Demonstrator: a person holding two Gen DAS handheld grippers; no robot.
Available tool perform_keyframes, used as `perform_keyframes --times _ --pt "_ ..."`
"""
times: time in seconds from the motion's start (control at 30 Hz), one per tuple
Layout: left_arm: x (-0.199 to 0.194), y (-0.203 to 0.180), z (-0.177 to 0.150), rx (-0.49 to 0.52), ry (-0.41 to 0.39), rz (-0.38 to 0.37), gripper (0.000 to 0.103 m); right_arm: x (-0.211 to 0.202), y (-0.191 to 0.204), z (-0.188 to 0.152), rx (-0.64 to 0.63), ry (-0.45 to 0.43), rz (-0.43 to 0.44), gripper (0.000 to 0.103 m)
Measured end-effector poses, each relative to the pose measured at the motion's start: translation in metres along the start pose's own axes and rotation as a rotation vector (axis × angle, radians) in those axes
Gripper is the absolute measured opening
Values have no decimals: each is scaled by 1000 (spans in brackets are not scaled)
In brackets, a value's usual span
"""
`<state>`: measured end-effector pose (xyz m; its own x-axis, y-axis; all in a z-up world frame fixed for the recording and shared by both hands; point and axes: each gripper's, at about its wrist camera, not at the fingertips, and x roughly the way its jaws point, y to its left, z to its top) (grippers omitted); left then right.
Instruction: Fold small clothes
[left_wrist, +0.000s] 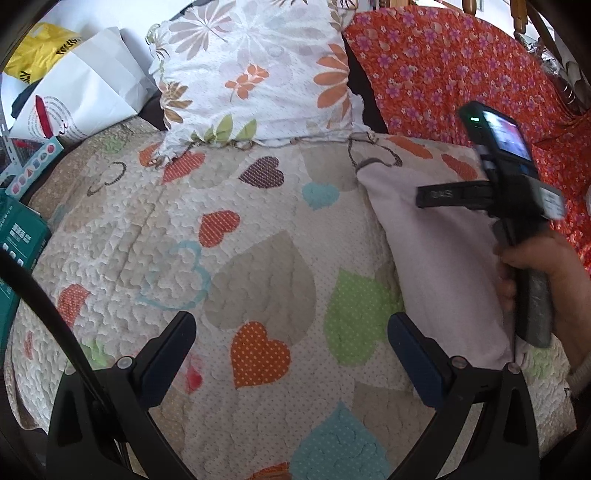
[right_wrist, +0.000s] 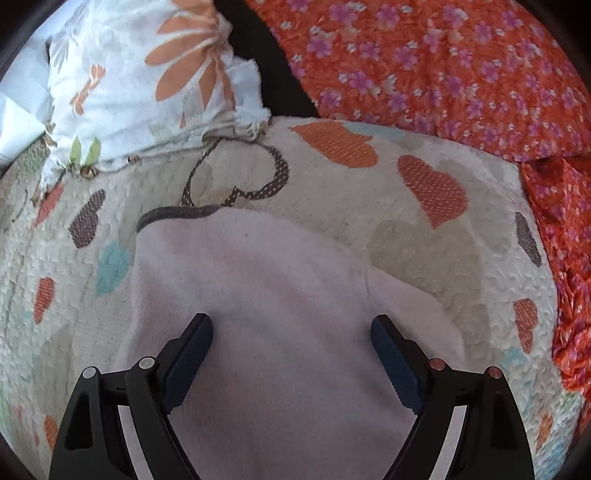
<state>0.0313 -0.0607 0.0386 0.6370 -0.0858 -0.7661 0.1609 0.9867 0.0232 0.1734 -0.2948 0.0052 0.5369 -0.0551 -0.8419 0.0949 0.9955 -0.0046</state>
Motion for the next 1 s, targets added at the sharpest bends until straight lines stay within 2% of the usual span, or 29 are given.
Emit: perform_keyframes --times 0.1,0.2,0.33,0.5,0.63,0.77,0.87,1.0 --pt "0 -1 1 5 -7 10 103 -29 -6 -20 -42 -36 -10 91" --pt "0 -3 1 2 -7 9 103 -53 -10 -57 -92 -59 -37 91" --pt "3 -8 -2 4 8 11 103 -64 -16 -115 -109 -15 -38 91" --pt "8 -20 -10 11 15 17 103 -71 -42 -172 -14 68 58 95" --pt "10 -32 -13 23 21 12 103 -81 -56 -183 36 142 93 96" --pt "9 -46 -12 21 15 10 103 -106 -74 -169 93 39 72 96" --pt "7 -57 -11 21 3 3 103 -119 -86 -154 131 -31 34 96" --pt "3 -70 -13 38 -12 -8 103 -123 -90 -152 140 -100 -34 96"
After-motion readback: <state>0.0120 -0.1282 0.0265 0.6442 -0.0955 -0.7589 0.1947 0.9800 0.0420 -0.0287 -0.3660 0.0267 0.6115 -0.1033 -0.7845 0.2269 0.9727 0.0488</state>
